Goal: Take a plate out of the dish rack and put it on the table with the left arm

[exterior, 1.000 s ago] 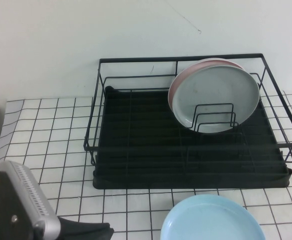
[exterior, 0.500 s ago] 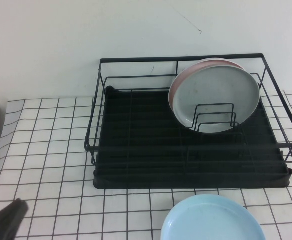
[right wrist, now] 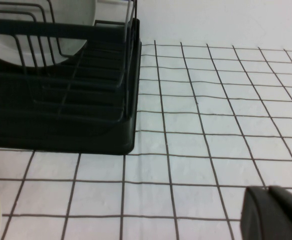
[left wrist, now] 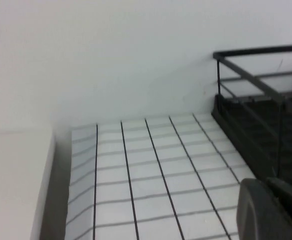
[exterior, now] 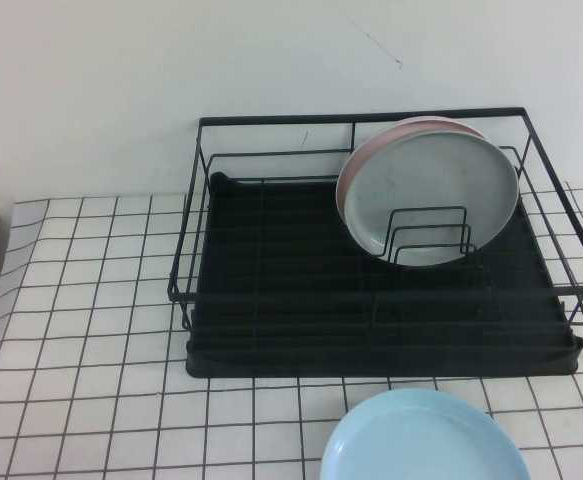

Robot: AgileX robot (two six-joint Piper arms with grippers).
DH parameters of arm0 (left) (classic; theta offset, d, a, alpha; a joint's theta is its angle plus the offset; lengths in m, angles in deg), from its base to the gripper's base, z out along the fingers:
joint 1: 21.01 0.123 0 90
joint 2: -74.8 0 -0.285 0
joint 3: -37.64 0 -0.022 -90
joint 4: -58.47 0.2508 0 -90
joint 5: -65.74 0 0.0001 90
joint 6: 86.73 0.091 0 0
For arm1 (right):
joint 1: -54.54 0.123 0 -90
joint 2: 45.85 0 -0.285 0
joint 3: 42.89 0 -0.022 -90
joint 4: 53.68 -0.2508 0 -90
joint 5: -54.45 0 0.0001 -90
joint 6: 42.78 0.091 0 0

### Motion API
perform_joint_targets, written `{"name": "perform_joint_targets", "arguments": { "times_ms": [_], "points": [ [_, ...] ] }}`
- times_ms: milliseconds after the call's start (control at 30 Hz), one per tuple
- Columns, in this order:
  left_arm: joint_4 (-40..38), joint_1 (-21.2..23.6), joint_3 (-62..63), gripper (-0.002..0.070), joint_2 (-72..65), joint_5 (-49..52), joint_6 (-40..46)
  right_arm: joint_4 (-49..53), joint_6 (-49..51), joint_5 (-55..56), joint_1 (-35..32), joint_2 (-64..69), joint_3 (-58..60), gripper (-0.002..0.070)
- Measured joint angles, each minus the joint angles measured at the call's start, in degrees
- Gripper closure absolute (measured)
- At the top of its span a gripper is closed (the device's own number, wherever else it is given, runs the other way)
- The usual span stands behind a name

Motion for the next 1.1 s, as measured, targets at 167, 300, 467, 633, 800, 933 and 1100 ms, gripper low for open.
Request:
{"name": "perform_joint_targets", "arguments": {
  "times_ms": [167,300,467,633,800,933,1100],
  "points": [
    [3.5,0.0,0.0,0.0677,0.1,9.7,0.0,0.0,0.0,0.0,0.0,0.0,0.0,0.0678],
    [4.5,0.0,0.1,0.0677,0.2,12.1,0.0,0.0,0.0,0.0,0.0,0.0,0.0,0.0678],
    [4.6,1.2,0.1,0.0677,0.2,12.2,0.0,0.0,0.0,0.0,0.0,0.0,0.0,0.0678],
    [4.8,3.9,0.1,0.0677,0.2,12.2,0.0,0.0,0.0,0.0,0.0,0.0,0.0,0.0678],
    [4.9,4.0,0.1,0.0677,0.2,12.3,-0.3,0.0,0.0,0.0,0.0,0.0,0.0,0.0678],
    [4.9,4.0,0.1,0.0677,0.2,12.3,-0.3,0.0,0.0,0.0,0.0,0.0,0.0,0.0678],
    [4.9,4.0,0.1,0.0678,0.2,12.3,-0.3,0.0,0.0,0.0,0.0,0.0,0.0,0.0678]
  ]
}}
